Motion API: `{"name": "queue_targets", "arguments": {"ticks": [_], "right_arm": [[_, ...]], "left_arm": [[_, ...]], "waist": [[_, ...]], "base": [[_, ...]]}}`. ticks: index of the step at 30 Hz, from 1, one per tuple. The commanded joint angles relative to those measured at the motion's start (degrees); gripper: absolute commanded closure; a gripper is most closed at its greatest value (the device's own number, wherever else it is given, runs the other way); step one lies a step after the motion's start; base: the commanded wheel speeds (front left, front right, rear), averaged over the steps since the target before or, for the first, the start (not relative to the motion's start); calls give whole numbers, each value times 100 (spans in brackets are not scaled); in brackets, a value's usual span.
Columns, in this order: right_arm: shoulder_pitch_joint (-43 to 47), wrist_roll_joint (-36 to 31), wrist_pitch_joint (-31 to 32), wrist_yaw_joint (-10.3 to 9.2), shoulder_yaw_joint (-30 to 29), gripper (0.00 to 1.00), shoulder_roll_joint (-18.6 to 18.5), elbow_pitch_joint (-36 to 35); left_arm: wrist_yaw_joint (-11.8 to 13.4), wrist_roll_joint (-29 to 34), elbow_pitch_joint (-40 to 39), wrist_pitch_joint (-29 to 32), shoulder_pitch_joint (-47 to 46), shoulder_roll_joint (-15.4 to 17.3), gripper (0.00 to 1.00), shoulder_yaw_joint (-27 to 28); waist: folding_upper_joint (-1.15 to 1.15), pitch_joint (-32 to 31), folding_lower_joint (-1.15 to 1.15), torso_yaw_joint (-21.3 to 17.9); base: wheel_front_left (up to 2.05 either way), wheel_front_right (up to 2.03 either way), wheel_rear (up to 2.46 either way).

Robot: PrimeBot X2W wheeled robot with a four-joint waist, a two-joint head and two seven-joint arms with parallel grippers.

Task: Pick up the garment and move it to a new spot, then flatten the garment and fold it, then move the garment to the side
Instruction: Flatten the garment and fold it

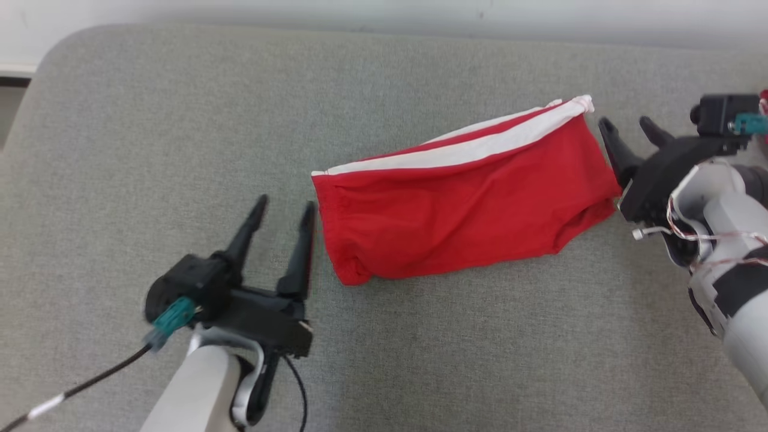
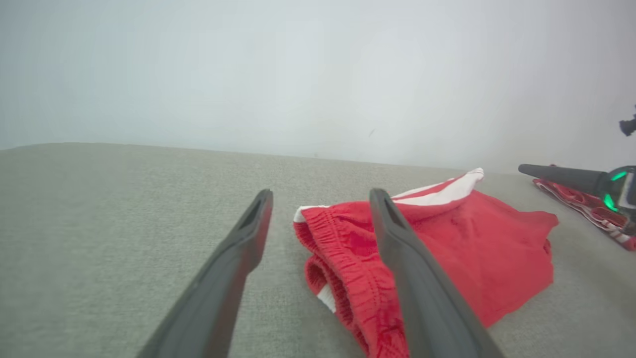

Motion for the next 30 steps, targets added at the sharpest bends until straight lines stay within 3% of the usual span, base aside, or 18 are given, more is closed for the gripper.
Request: {"name": "queue_targets", "arguments": {"ticks": [1,9,19,20,21,22,23,30], "right_arm": [[163,96,-12,-17,73,0,-60,-37],[509,443,14,-17,273,0,-244,170],[531,568,158,-17,536,0,-14,589],[558,583,225,-17,573,5,18,620],[579,607,276,-17,617,40,54,628],[593,629,292,-17,653,89,81,623],[612,643,308,-17,683,100,107,616],[746,948,111,-17,749,100,77,362]], "left_arm": [[74,150,-176,-15,184,-4,0,153],[406,890,-1138,-15,951,-138,0,1118],[646,1679,-1280,-15,1349,-147,0,1709],[667,1704,-1286,-15,1398,-178,0,1746],[678,1737,-1295,-15,1443,-202,0,1778],[681,1765,-1296,-15,1497,-220,0,1804],[676,1785,-1281,-15,1554,-239,0,1838],[600,1940,-1060,-15,2004,-273,0,1987]], "waist": [[0,-132,1,11],[0,-171,1,154],[0,-114,1,271],[0,-135,1,271],[0,-154,1,268],[0,-179,1,267],[0,-216,1,261],[0,-612,1,137]], "base": [[0,0,0],[0,0,0],[0,0,0],[0,0,0],[0,0,0],[0,0,0],[0,0,0],[0,0,0]]}}
